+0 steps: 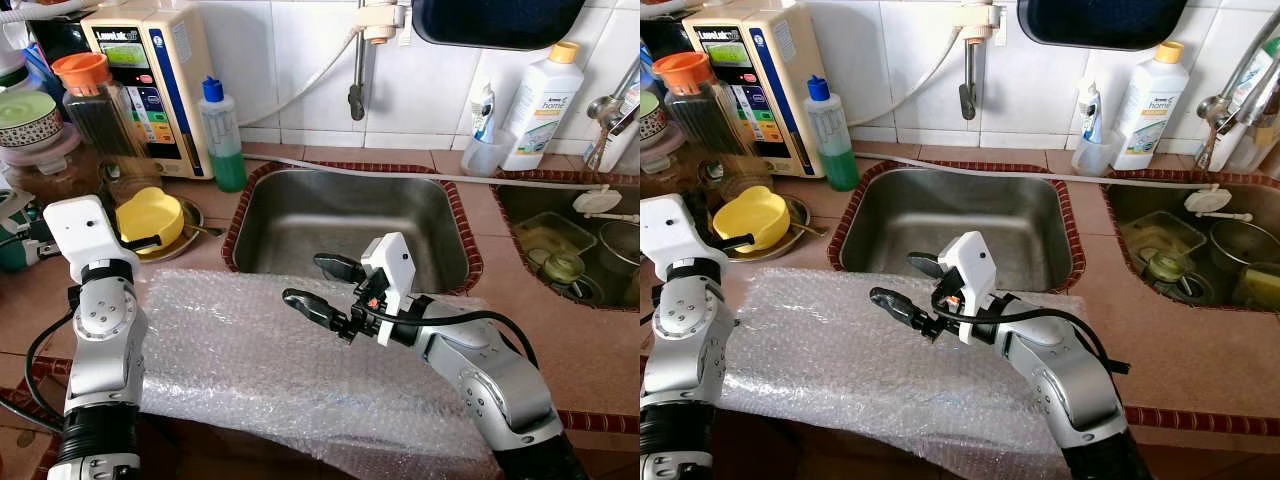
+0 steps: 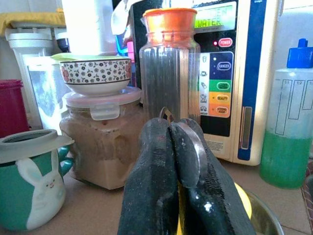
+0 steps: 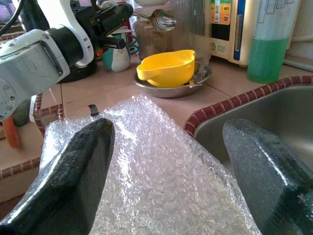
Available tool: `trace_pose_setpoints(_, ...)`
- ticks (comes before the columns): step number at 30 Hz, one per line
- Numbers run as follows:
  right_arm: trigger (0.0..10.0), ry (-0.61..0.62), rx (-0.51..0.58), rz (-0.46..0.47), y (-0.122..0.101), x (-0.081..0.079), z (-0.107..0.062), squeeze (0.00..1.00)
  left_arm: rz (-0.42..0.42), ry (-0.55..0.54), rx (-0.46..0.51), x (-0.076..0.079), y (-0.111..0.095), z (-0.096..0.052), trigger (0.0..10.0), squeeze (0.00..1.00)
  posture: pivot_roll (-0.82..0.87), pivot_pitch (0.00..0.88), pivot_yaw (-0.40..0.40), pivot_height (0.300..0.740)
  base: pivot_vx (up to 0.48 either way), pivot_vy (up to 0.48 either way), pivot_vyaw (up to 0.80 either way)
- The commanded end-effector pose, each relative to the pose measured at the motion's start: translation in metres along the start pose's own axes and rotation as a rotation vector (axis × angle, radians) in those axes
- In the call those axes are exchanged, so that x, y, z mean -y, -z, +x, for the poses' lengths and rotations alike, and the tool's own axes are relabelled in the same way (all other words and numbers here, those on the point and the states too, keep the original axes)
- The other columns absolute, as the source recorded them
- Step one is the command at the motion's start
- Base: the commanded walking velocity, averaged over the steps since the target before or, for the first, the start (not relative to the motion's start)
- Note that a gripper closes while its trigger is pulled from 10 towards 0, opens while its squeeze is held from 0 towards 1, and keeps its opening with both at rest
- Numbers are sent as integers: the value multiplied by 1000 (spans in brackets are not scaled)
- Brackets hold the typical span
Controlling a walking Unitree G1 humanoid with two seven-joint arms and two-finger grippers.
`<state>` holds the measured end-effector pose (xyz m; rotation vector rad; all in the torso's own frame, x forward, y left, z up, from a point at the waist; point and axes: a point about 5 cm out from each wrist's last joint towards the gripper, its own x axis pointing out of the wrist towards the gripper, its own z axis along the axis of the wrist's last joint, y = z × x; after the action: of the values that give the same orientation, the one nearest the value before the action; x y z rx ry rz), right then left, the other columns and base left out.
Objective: Kitchen organization
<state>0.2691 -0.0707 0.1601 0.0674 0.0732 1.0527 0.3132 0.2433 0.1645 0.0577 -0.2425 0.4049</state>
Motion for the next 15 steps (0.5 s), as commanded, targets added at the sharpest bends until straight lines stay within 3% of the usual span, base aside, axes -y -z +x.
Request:
trace_pose_setpoints(1,10000,12,8,-15,-4,5,0,0,9,11,59,1,-14,4,0,0,48,0,47,740,0,0,0)
trace_pose_setpoints(4,10000,51,11,-12,-4,10,0,0,-115,99,51,18,-21,9,0,0,48,0,43,740,0,0,0)
trace_pose_setpoints(5,10000,51,11,-12,-4,10,0,0,-115,99,51,18,-21,9,0,0,48,0,43,740,0,0,0)
trace_pose_setpoints(6,10000,83,23,-5,-5,15,0,0,-213,174,15,32,-22,10,0,0,49,0,42,740,0,0,0)
trace_pose_setpoints(8,10000,122,40,10,-8,20,0,0,-301,239,-19,45,-22,10,0,0,49,0,41,740,0,0,0)
trace_pose_setpoints(10,10000,210,64,27,-11,33,-2,0,-448,335,-117,70,-16,3,0,0,69,0,22,740,0,0,0)
trace_pose_setpoints(13,10000,283,69,31,-14,48,-8,0,-494,484,-159,93,-17,-5,0,0,60,0,29,740,0,0,0)
trace_pose_setpoints(15,10000,318,74,44,-16,57,-13,0,-548,521,-211,100,-16,-6,0,0,59,0,28,740,0,0,0)
